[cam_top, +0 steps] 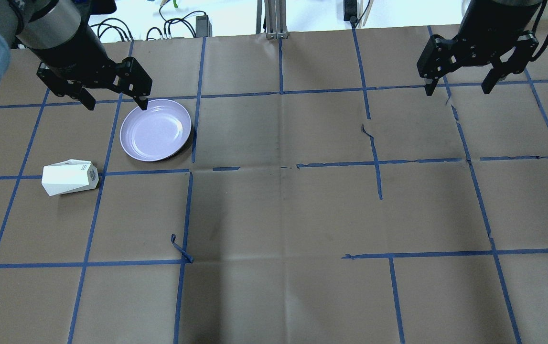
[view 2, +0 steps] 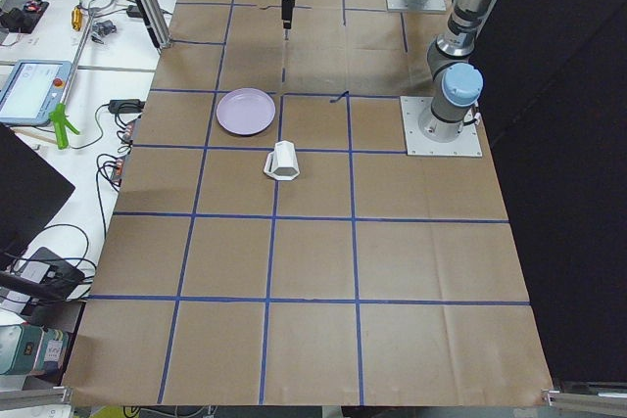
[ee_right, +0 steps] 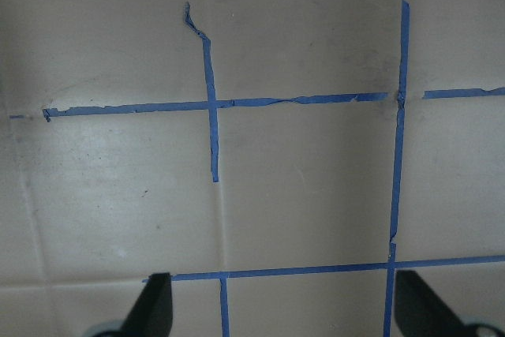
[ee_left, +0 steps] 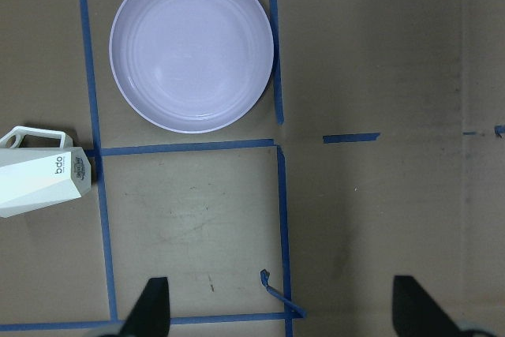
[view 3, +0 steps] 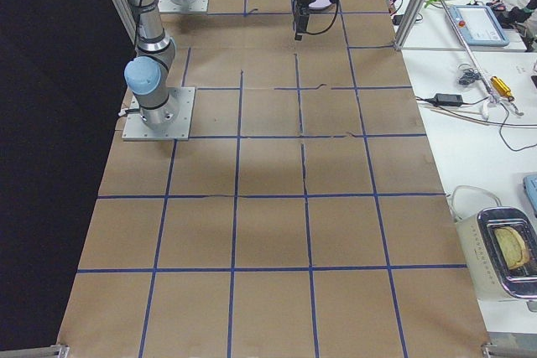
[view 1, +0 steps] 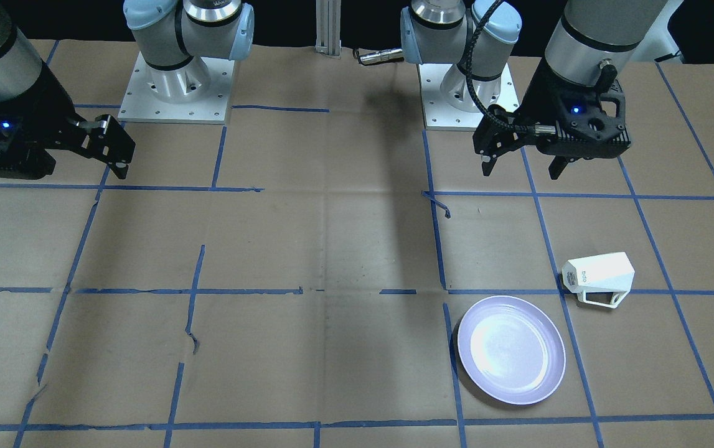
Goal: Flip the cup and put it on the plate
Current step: 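Move the left gripper down toward the white faceted mug lying on its side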
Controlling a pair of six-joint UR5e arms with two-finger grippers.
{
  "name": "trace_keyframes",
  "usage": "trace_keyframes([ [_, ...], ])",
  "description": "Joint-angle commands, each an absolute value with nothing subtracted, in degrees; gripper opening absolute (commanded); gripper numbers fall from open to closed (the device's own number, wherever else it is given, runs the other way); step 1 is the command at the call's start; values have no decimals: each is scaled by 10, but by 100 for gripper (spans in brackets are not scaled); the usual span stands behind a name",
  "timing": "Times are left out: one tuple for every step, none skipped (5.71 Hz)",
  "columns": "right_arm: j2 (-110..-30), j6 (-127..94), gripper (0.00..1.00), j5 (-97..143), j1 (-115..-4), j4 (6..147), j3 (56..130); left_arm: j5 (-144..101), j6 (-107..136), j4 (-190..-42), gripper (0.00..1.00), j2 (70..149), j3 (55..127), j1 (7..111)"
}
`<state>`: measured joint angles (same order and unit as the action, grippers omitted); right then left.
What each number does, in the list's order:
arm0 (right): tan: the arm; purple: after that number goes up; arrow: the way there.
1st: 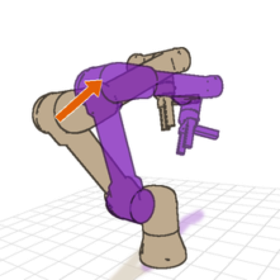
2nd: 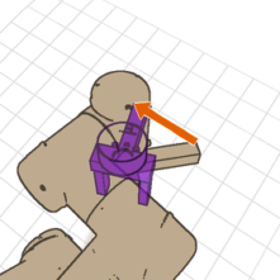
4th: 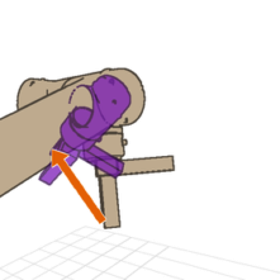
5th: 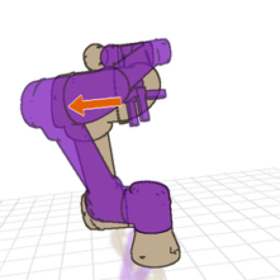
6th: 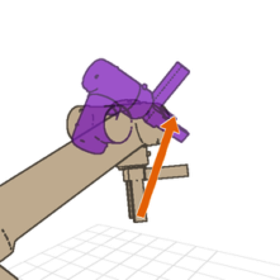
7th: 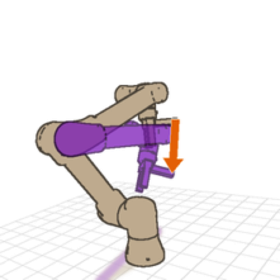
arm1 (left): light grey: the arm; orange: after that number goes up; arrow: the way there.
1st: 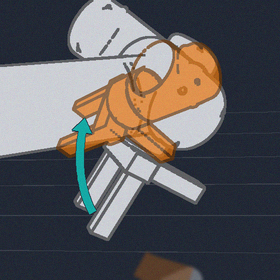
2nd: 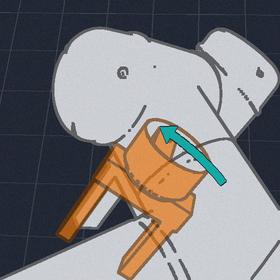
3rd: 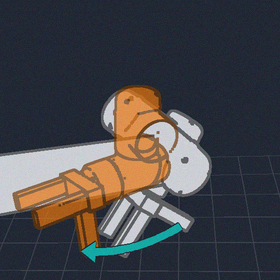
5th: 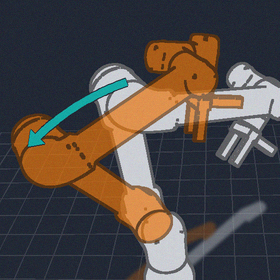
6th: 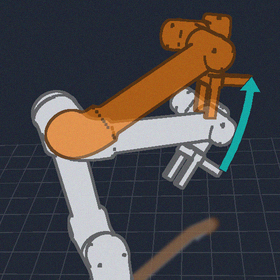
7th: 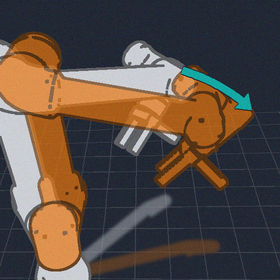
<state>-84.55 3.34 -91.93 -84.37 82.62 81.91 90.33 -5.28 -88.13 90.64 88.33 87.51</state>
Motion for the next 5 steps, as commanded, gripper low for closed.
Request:
trace_keyframes([
  [-846, 33, 100, -919, -844, 826, 819, 901, -65, -882, 98, 903, 875, 842],
  [-846, 33, 100, -919, -844, 826, 819, 899, -87, -909, 98, 904, 845, 802],
  [-846, 33, 100, -919, -844, 826, 819, 899, -159, -976, 98, 910, 799, 748],
  [-846, 33, 100, -919, -844, 826, 819, 898, -312, -1016, 98, 906, 793, 673],
  [-846, 33, 100, -919, -844, 826, 819, 852, -380, -1022, 98, 910, 795, 600],
])
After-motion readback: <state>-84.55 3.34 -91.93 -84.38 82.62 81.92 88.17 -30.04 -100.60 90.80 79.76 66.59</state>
